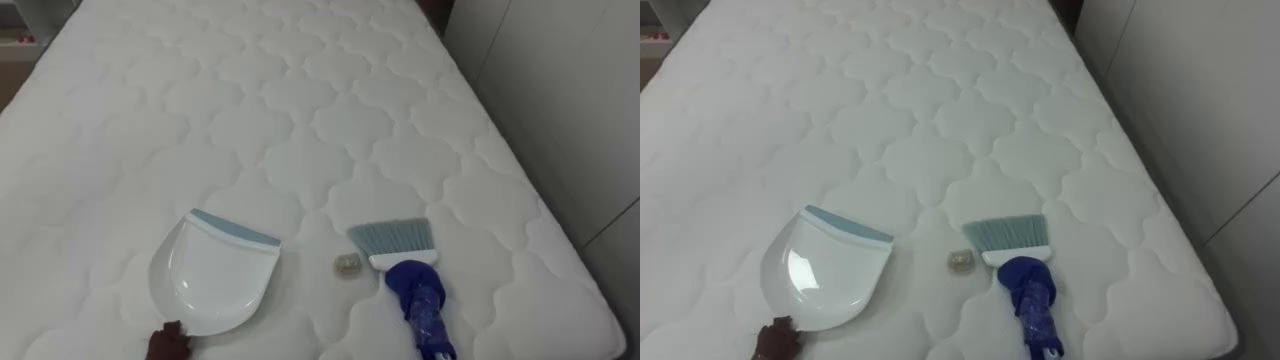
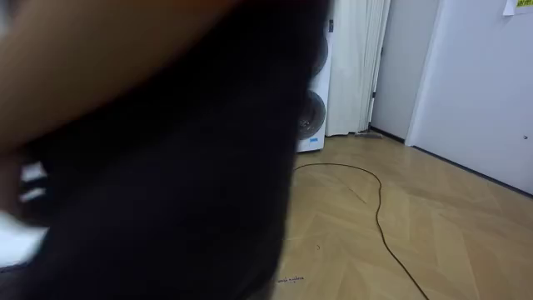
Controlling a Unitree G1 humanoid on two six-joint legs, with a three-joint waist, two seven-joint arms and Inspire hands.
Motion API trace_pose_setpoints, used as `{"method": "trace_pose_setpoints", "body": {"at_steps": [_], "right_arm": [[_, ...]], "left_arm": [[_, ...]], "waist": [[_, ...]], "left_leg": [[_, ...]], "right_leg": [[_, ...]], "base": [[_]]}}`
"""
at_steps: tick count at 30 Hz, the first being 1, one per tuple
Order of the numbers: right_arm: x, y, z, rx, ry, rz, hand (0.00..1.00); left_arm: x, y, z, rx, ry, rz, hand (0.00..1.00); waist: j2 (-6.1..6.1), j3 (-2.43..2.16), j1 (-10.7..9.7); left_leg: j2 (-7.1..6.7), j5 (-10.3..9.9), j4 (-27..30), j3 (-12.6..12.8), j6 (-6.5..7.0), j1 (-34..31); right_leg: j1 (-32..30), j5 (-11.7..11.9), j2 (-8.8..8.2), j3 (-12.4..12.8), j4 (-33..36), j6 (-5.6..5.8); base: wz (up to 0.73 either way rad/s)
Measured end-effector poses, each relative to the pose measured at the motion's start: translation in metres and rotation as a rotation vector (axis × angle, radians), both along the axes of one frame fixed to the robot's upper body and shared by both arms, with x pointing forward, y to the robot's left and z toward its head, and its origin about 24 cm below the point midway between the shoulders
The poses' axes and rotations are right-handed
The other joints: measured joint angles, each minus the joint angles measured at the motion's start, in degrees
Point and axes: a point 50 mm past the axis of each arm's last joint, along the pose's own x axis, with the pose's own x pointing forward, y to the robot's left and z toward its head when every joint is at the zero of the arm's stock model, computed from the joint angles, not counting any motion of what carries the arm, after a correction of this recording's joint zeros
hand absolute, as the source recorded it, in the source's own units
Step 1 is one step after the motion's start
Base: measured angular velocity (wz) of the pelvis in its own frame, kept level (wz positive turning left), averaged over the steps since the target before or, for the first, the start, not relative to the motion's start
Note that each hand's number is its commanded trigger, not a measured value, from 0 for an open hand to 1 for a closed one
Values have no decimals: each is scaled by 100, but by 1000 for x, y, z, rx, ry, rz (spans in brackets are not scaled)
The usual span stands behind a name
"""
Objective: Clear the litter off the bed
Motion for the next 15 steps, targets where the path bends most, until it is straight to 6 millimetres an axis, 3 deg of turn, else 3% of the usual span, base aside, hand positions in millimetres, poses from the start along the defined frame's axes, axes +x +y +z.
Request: {"method": "trace_pose_setpoints", "body": {"at_steps": [15], "right_arm": [[0,-1,0,-12,-13,-31,0]], "left_arm": [[-5,-1,0,-19,-13,82,0]], "waist": [[-24,-10,31]], "left_leg": [[-2,0,14,-34,1,-78]], "right_leg": [[-35,0,-7,-26,10,0]], "base": [[1]]}}
